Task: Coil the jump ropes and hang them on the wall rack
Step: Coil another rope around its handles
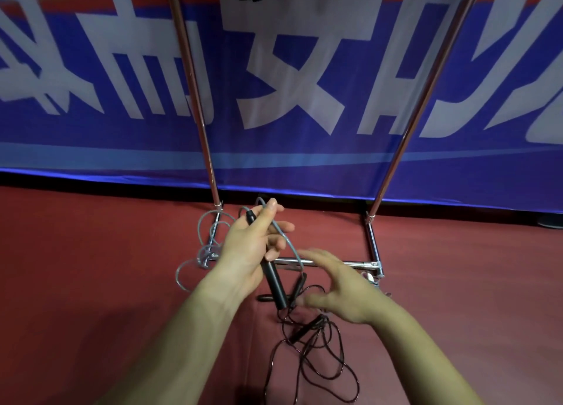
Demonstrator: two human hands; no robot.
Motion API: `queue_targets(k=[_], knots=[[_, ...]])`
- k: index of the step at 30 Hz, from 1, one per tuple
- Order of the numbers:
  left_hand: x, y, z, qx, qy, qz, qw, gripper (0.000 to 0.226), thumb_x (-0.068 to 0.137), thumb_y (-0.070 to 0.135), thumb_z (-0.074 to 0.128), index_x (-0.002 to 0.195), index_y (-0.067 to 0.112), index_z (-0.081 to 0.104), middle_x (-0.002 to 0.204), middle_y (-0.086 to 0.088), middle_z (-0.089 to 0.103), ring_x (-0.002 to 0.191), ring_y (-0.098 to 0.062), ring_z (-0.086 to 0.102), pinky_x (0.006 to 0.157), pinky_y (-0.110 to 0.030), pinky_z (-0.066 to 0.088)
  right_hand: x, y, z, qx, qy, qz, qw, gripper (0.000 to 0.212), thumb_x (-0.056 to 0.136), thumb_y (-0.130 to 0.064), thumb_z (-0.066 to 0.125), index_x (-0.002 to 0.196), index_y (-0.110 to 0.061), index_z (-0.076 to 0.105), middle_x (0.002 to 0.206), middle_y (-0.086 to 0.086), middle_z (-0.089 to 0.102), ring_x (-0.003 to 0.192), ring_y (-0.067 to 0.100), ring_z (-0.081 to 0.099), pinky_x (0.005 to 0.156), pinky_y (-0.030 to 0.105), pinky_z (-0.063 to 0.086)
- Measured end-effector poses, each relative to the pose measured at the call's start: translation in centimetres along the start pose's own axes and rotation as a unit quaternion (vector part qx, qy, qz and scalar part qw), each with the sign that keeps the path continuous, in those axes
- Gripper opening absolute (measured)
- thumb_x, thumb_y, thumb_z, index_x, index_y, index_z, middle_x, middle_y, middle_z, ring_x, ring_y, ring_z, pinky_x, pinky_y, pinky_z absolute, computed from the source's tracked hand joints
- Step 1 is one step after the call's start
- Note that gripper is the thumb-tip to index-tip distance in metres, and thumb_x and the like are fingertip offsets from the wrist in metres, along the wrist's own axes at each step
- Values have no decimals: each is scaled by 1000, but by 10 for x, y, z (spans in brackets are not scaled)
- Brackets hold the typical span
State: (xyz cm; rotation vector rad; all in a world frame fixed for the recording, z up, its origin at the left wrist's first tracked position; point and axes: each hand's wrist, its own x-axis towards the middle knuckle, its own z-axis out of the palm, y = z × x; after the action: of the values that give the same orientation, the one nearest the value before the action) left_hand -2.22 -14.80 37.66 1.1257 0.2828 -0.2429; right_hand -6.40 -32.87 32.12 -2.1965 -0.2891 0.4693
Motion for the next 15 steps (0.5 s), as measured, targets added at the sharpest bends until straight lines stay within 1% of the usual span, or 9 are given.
queue_targets(k=[1, 3, 4, 5, 7, 9, 10, 13, 15], knots=[[0, -1, 1, -8, -3, -5, 1000, 20, 100, 29, 58, 97, 9, 61, 66, -6, 70, 40, -8, 49, 32, -14, 28, 2, -4, 6, 34, -16, -33, 999, 53, 83, -28, 81, 130, -40, 59, 142, -7, 54, 133, 2, 47, 114, 22, 33], [1, -2, 1, -12, -3, -7, 1000, 23, 100, 32, 58, 101, 9, 64, 78, -10, 75, 41, -8, 49, 33, -14, 28, 2, -13, 11, 92, -1, -46, 995, 15, 92, -26, 71, 107, -26, 74, 110, -3, 73, 106, 2, 64, 102, 33, 48], [2, -3, -1, -1, 1, -5, 1000, 25, 100, 34, 58, 105, 10, 65, 85, -11, 77, 40, -7, 47, 33, -14, 27, 2, -15, 10, 114, 26, -42, 992, 10, 97, -25, 66, 97, -24, 76, 96, 0, 76, 93, 3, 66, 92, 34, 53], [3, -3, -3, 20, 6, -3, 1000, 27, 100, 36, 57, 109, 12, 66, 91, -12, 78, 38, -7, 43, 33, -15, 26, 3, -18, 7, 137, 62, -35, 988, 15, 99, -21, 61, 93, -22, 75, 86, -2, 76, 84, 3, 67, 85, 30, 55], [5, -4, -8, 82, 6, -6, 997, 30, 99, 39, 58, 113, 13, 67, 98, -9, 78, 37, -7, 40, 33, -16, 24, 3, -24, -3, 224, 141, -21, 964, 18, 101, -13, 56, 96, -14, 73, 79, -1, 74, 72, 9, 69, 72, 26, 56], [4, -8, -11, 160, -19, -20, 987, 30, 99, 37, 60, 115, 13, 68, 102, -6, 78, 38, -8, 41, 33, -17, 24, 3, -32, -13, 344, 187, -11, 920, 18, 102, -10, 52, 102, -5, 69, 79, 9, 72, 62, 16, 67, 58, 26, 55], [3, -11, -12, 203, -41, -28, 978, 26, 98, 33, 61, 115, 14, 69, 100, -4, 77, 38, -8, 42, 33, -17, 25, 3, -35, -17, 386, 202, -12, 900, 18, 102, -10, 51, 104, -3, 68, 80, 12, 71, 60, 17, 66, 54, 25, 54], [-4, -19, -9, 314, -136, -55, 938, 17, 95, 18, 66, 109, 25, 72, 61, -6, 58, 40, -8, 41, 36, -18, 25, 1, -44, -29, 447, 223, -23, 866, 20, 102, -12, 50, 106, -3, 67, 77, 11, 70, 58, 16, 65, 53, 22, 54], [-10, -22, -7, 345, -200, -75, 914, 15, 94, 13, 67, 105, 20, 72, 48, -1, 46, 39, -9, 39, 37, -18, 25, 0, -52, -35, 476, 226, -41, 849, 20, 102, -13, 49, 106, -3, 67, 77, 11, 69, 57, 16, 63, 52, 22, 53]])
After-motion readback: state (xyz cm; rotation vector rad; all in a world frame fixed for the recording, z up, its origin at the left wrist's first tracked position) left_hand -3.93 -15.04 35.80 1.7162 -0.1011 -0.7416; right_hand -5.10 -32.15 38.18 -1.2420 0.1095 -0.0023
